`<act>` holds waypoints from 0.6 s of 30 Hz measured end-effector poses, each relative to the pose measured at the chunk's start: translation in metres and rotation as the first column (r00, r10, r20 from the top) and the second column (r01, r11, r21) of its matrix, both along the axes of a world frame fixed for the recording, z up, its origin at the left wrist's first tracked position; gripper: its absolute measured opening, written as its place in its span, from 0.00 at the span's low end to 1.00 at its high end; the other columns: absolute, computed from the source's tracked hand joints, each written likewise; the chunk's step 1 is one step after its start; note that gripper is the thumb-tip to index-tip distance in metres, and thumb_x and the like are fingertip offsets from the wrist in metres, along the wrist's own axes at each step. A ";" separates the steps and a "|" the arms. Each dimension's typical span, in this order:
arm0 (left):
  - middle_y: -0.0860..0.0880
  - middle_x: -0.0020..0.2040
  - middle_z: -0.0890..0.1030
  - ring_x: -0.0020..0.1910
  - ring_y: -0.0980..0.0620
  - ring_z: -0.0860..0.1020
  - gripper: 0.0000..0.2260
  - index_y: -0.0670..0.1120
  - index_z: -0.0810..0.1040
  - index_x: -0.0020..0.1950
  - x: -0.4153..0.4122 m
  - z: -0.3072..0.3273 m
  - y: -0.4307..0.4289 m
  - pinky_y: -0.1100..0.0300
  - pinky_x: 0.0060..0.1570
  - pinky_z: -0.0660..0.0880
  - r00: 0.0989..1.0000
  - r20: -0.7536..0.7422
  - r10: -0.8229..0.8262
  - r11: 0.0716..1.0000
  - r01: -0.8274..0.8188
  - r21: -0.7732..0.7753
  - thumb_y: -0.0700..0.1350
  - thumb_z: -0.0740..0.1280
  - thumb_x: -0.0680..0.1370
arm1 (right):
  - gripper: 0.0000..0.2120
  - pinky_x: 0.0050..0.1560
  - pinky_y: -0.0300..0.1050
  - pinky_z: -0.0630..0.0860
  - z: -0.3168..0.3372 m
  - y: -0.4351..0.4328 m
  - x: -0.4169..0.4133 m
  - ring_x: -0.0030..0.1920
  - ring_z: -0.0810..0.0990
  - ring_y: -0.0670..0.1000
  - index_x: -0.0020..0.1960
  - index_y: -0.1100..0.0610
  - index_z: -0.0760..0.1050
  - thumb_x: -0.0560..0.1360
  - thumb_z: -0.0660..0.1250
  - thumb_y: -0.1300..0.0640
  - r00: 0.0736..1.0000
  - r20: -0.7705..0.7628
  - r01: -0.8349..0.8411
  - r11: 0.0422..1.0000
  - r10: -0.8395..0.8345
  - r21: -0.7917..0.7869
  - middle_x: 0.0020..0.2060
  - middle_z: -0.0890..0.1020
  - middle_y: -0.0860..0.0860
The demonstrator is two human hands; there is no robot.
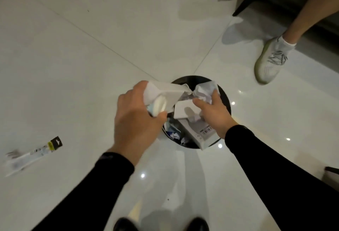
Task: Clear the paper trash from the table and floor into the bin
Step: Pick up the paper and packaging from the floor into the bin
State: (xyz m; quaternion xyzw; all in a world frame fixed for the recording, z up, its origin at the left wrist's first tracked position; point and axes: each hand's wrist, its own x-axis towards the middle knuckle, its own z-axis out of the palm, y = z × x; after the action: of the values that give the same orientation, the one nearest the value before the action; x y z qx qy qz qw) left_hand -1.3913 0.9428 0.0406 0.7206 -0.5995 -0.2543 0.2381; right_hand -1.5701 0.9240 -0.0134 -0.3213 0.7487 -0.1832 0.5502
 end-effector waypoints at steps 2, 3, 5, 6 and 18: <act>0.46 0.51 0.76 0.51 0.48 0.69 0.33 0.48 0.69 0.64 -0.017 -0.012 0.013 0.58 0.41 0.69 0.962 0.205 -0.179 0.972 0.205 -0.113 0.44 0.77 0.62 | 0.30 0.70 0.42 0.59 -0.001 0.010 -0.002 0.73 0.62 0.52 0.76 0.52 0.55 0.77 0.60 0.51 0.998 0.037 -0.051 0.997 0.053 -0.054 0.78 0.51 0.50; 0.43 0.52 0.77 0.51 0.45 0.72 0.34 0.47 0.70 0.64 -0.027 -0.020 0.018 0.55 0.40 0.72 0.922 0.290 -0.257 0.947 0.300 -0.114 0.45 0.78 0.61 | 0.25 0.69 0.41 0.60 -0.003 0.015 -0.004 0.71 0.64 0.50 0.74 0.53 0.61 0.78 0.58 0.51 0.998 0.057 -0.039 0.998 0.041 -0.043 0.77 0.55 0.51; 0.39 0.56 0.78 0.51 0.39 0.76 0.36 0.44 0.72 0.64 -0.049 -0.039 0.025 0.51 0.40 0.74 0.837 0.407 -0.364 0.906 0.420 -0.053 0.50 0.79 0.59 | 0.19 0.61 0.51 0.72 -0.006 0.022 -0.004 0.58 0.76 0.50 0.64 0.59 0.73 0.78 0.56 0.52 0.978 0.163 0.127 0.991 -0.131 0.039 0.67 0.73 0.60; 0.37 0.59 0.77 0.52 0.38 0.77 0.39 0.43 0.72 0.66 -0.058 -0.050 0.026 0.50 0.42 0.75 0.795 0.456 -0.400 0.891 0.454 -0.008 0.55 0.79 0.59 | 0.17 0.50 0.47 0.77 -0.004 0.024 -0.004 0.49 0.80 0.50 0.58 0.60 0.77 0.78 0.56 0.52 0.941 0.230 0.237 0.968 -0.250 0.083 0.57 0.81 0.59; 0.39 0.71 0.63 0.70 0.41 0.63 0.33 0.45 0.59 0.73 -0.047 -0.095 0.041 0.48 0.65 0.69 0.937 0.028 -0.349 0.918 0.336 0.209 0.40 0.70 0.71 | 0.15 0.57 0.48 0.77 0.004 0.037 -0.008 0.54 0.80 0.51 0.60 0.54 0.76 0.76 0.60 0.59 0.951 0.061 0.306 0.952 -0.304 -0.030 0.55 0.81 0.51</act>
State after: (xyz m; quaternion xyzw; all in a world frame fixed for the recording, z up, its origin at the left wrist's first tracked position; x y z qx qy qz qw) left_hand -1.4386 0.9840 -0.0545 0.6329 -0.6948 -0.3279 0.0963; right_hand -1.5785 0.9611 -0.0095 -0.2074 0.7700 -0.2894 0.5295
